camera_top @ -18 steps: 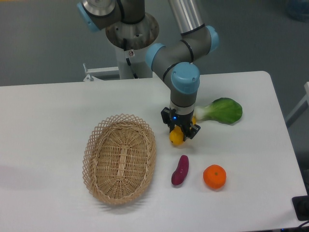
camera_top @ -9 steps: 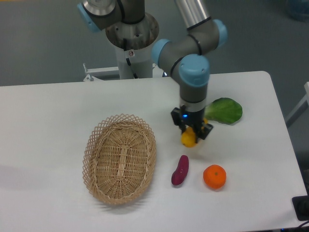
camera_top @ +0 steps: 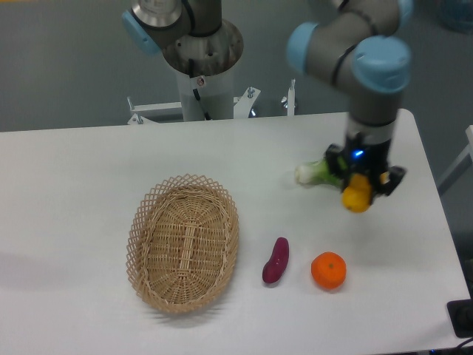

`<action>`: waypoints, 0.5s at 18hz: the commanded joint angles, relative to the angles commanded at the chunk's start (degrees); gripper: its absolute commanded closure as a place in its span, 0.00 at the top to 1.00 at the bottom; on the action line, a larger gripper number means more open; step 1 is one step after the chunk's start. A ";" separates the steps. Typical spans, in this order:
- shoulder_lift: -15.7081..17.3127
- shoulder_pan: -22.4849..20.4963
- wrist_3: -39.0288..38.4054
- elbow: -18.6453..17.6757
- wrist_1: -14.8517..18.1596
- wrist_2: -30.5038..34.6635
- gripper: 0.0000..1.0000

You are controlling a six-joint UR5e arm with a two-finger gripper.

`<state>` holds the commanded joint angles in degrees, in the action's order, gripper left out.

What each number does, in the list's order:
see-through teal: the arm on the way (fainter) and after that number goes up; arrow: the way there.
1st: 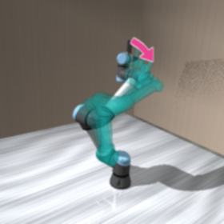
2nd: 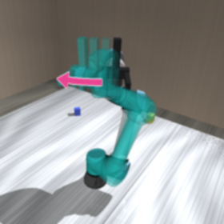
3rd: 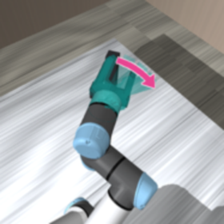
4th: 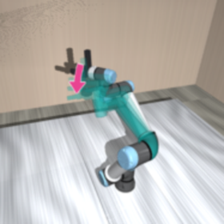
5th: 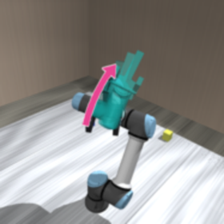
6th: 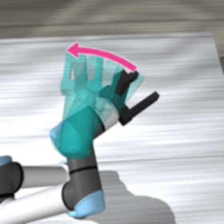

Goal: Pick up the mango from the table
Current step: 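Lift the held mango up and carry it away from the table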

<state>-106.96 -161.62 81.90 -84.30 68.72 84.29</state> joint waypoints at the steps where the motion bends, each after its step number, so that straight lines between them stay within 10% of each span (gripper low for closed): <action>1: 0.00 -0.88 1.32 0.79 1.14 0.00 0.55; 9: 0.88 -6.78 11.44 2.56 3.71 0.18 0.56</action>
<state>-106.08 -168.40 93.34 -81.74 72.42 84.46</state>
